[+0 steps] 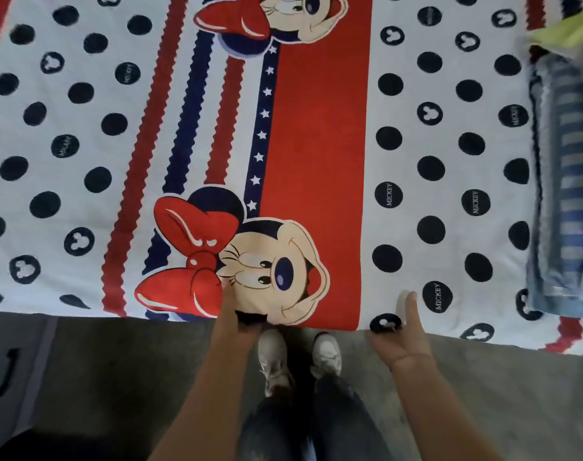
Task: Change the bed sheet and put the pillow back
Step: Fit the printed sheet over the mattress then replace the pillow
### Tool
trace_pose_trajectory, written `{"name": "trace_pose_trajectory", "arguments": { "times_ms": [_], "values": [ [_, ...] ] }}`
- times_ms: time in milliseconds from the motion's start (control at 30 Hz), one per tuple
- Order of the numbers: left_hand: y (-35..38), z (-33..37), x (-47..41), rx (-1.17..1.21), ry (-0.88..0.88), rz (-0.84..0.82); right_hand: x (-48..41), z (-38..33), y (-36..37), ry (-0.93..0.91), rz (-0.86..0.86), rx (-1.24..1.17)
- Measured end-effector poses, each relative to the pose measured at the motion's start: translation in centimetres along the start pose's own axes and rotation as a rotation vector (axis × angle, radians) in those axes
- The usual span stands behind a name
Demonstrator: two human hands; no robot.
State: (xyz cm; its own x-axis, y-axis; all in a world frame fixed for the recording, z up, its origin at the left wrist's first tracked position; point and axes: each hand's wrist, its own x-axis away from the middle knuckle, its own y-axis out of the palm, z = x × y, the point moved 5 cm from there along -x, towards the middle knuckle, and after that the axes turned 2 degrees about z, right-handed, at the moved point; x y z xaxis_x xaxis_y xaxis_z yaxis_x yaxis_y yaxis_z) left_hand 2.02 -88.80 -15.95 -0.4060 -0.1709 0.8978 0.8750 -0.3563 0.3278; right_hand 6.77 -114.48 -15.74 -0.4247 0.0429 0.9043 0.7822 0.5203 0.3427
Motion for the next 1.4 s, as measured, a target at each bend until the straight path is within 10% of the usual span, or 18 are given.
{"name": "trace_pose_trajectory", "arguments": {
  "times_ms": [600, 867, 1133, 1300, 1400],
  "values": [
    [-2.5, -0.5, -2.7, 0.038, -0.049, 0.08, -1.5, 0.6, -1.3, 0.028, 0.031, 0.263],
    [-4.8, 3.3, -0.4, -0.615, -0.18, 0.269, 0.7, 0.2, -1.9, 0.114, 0.278, 0.863],
    [-8.9, 12.1, 2.3, -0.363, -0.136, 0.245, 5.1, 9.7, 1.8, 0.571, 0.16, 0.578],
    [-13.4, 22.9, 3.1, -0.032, 0.25, 0.52, 7.5, 21.0, 6.3, 0.579, 0.065, 0.505],
    [-15.8, 27.1, 0.7, 0.076, 0.196, 0.532, 8.7, 26.8, 10.0, 0.51, 0.01, 0.418]
  ]
}}
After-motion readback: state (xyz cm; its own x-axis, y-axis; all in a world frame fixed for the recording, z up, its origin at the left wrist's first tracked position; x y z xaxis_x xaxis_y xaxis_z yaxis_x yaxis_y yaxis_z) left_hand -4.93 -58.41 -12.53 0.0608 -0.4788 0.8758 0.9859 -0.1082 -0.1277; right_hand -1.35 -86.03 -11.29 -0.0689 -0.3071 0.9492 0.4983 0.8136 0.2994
